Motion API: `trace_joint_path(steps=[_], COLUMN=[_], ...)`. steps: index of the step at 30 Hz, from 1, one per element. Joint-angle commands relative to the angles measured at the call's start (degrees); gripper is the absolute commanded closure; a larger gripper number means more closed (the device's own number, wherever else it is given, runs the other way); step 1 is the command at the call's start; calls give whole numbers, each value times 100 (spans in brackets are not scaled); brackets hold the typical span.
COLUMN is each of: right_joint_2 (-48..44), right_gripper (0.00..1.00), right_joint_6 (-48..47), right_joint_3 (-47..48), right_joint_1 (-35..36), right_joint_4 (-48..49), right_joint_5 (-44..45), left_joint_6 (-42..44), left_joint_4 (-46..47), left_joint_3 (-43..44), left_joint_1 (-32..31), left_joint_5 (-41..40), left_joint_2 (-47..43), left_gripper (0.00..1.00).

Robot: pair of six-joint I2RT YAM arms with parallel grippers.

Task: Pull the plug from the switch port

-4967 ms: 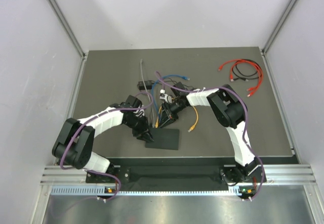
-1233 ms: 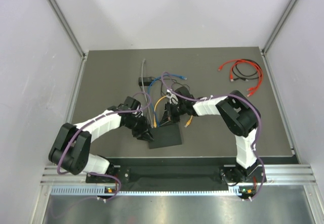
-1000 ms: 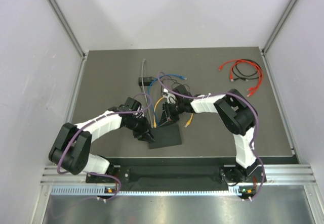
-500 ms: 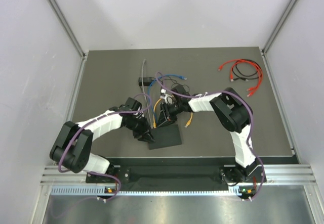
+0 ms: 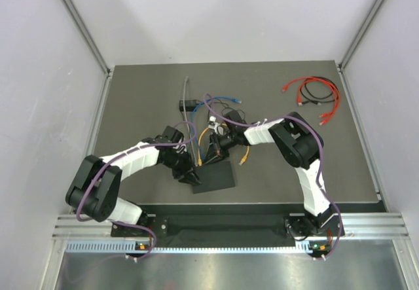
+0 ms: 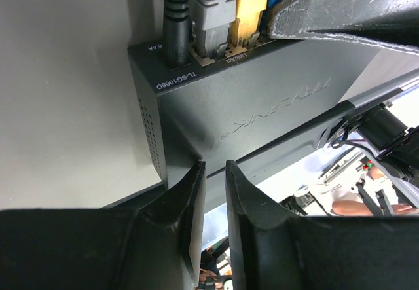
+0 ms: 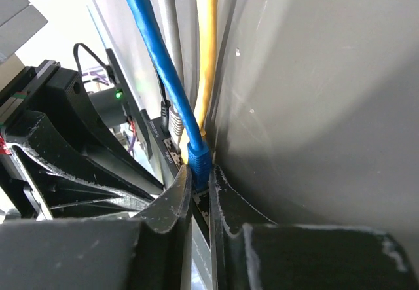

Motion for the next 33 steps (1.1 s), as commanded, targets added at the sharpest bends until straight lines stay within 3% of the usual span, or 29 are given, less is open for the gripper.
trace_joint_path(steps=[1,4,6,7,11,15,17,21,23,28,33], right_joint_2=[124,-52,-227,-350,-378,-140,-166,-394,-500,-1159,-1573], right_gripper=[100,100,100,100,100,100,100,100,100,100,100], right_joint_6=[-167,183,972,1271,2527,3066,2788,1145,618,97,-27], right_joint_3=[-72,-291,-598,-887,-1162,-1136,-883,-197,76,261,516], right_joint_1=[-36,-53,-97,-106,-115,-168,-168,-159,-168,-177,-273], right_joint_4=[250,645,1231,2053,2928,3212,2837,1047,692,-73,-189], right_joint_5=[236,701,1017,1228,1695,1731,1783,1933,1898,1687,1301], left_joint_6=[136,162,188,206,215,241,241,276,311,417,487], left_joint_4=[-67,-225,-322,-348,-436,-454,-480,-463,-402,-314,-278], left_joint_3=[92,153,162,189,189,197,206,241,285,487,672], left_joint_1=[-22,-30,-30,-30,-109,-145,-153,-153,-145,-145,-145], left_joint_5=[-250,-365,-426,-452,-497,-497,-514,-488,-470,-444,-470], left_joint_2=[174,297,411,438,526,587,552,465,403,192,130], left_gripper=[75,76,76,77,77,77,77,77,77,76,76])
